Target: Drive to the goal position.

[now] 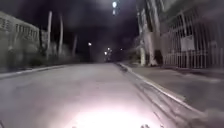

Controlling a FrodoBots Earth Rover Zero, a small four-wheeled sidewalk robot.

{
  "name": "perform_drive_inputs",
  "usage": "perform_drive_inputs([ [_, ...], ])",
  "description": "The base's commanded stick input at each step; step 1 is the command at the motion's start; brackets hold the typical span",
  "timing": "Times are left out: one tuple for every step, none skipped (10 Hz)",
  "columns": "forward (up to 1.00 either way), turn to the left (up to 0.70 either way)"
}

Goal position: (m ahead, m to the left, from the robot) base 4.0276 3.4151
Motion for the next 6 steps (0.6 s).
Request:
perform_drive_inputs([
  [0.70, 0.00],
  [0.70, 0.00],
  [0.70, 0.00],
  [0.70, 0.00],
  [0.70, 0.00],
  [0.70, 0.00],
])
